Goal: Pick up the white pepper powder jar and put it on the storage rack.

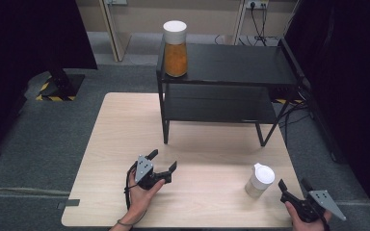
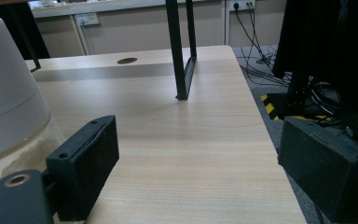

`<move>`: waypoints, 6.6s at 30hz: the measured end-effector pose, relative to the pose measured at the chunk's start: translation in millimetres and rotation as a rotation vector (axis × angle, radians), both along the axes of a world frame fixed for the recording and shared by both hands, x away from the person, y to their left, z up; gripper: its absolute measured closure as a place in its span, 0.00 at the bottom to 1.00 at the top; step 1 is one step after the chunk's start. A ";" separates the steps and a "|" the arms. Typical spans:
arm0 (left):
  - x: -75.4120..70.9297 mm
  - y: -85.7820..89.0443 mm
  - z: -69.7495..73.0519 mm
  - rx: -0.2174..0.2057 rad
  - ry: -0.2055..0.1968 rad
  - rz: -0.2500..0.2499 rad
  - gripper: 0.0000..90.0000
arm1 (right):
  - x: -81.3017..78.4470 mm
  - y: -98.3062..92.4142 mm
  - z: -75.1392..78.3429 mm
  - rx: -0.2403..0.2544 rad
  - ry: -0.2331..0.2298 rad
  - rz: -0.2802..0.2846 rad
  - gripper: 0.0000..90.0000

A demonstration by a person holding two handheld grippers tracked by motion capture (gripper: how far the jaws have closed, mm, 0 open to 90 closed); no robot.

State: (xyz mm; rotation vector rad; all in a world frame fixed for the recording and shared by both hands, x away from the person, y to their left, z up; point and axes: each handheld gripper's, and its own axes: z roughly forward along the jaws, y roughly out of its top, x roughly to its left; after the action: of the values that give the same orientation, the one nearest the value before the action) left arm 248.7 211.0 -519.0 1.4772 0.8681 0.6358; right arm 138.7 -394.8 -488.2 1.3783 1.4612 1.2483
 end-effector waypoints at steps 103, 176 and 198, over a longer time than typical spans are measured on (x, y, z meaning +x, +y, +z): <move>1.4 -2.4 0.7 0.010 -0.003 -0.013 0.11 | 33.1 55.6 75.1 -0.165 -0.031 0.325 0.34; 2.6 -2.2 2.1 0.010 0.008 -0.013 0.11 | 91.1 80.7 232.6 -0.144 -0.238 0.228 0.34; 3.0 -1.8 2.5 0.011 0.011 -0.014 0.11 | 108.9 83.7 269.0 -0.130 -0.264 0.199 0.34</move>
State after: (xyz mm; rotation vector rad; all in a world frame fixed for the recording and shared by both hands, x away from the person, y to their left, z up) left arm 251.7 209.2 -516.5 1.4966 0.8632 0.6230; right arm 247.6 -311.1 -219.2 0.9598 1.4897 1.3749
